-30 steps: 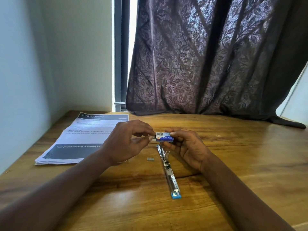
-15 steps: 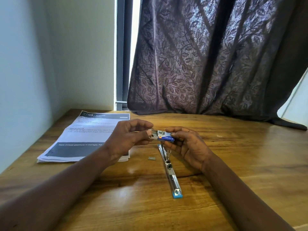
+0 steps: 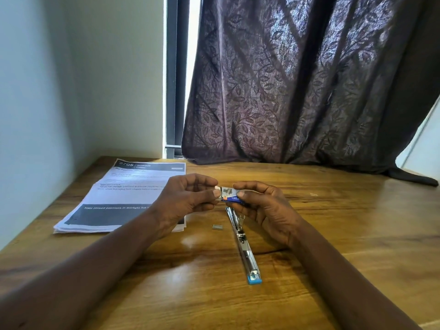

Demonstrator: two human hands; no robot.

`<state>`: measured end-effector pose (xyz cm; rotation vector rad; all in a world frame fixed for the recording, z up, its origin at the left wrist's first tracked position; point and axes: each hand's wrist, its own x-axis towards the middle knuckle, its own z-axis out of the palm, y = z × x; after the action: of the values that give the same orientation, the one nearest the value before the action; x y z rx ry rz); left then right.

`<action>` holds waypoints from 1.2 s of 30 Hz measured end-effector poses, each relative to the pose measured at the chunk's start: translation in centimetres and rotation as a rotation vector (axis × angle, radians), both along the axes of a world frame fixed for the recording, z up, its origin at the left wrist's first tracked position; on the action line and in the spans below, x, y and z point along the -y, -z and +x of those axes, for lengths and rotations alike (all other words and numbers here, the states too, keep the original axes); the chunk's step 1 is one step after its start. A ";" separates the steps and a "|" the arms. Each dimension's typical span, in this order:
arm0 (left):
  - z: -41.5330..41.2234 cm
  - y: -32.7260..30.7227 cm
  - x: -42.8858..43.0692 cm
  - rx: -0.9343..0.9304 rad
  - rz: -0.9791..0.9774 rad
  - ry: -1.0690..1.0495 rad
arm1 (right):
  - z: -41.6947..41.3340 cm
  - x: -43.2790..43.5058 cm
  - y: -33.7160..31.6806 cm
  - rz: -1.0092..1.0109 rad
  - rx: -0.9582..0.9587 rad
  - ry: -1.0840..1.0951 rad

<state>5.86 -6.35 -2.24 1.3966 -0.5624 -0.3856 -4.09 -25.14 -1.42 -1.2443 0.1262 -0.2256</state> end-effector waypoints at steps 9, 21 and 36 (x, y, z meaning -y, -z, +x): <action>-0.4 -0.1 -0.2 0.012 0.002 0.083 | 0.4 0.2 0.5 0.003 0.091 -0.080; -0.7 0.0 0.1 0.111 -0.092 0.054 | 0.7 0.1 2.1 -0.991 0.354 0.197; 0.0 0.2 -0.7 1.105 0.661 0.087 | 1.6 3.5 2.3 -1.441 -0.216 0.698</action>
<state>5.89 -5.65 -2.46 2.1980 -1.4849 0.2154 -2.50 -28.59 -3.75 -2.6313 0.6692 -0.8820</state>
